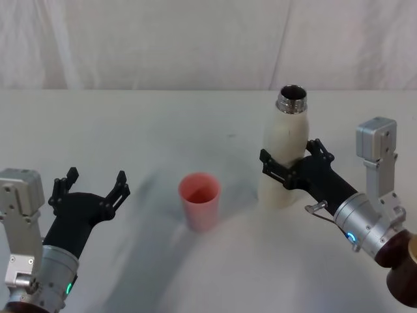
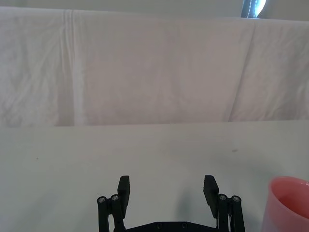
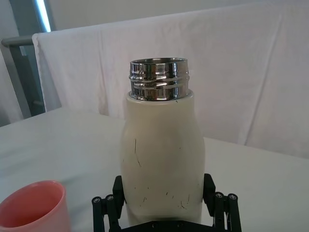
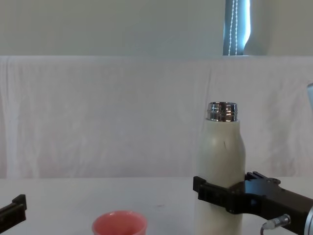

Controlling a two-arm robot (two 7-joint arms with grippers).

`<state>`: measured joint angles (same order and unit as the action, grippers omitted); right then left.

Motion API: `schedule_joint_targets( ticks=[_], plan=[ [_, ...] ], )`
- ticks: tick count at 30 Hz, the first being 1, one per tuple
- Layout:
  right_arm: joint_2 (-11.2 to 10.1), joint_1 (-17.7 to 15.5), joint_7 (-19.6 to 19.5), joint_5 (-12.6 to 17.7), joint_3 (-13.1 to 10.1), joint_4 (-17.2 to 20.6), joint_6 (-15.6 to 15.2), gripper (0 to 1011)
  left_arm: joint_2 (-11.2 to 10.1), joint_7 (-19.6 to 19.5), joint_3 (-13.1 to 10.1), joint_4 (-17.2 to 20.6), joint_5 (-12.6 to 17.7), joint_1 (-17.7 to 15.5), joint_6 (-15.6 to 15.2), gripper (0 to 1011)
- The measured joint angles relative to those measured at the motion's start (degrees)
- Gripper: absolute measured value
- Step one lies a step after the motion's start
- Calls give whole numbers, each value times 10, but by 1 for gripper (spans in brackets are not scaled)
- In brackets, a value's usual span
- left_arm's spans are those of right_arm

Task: Grasp the thermos with one hand and pour water into the cup lid.

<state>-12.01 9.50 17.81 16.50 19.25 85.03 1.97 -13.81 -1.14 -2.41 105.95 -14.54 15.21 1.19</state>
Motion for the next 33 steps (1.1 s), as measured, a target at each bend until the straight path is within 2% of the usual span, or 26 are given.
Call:
schedule_joint_targets(
  ticks=[33],
  plan=[
    [-27,-53,-7,11,-21,57,-4,1000,0,0,0,0,0,0,0,1001]
  ],
)
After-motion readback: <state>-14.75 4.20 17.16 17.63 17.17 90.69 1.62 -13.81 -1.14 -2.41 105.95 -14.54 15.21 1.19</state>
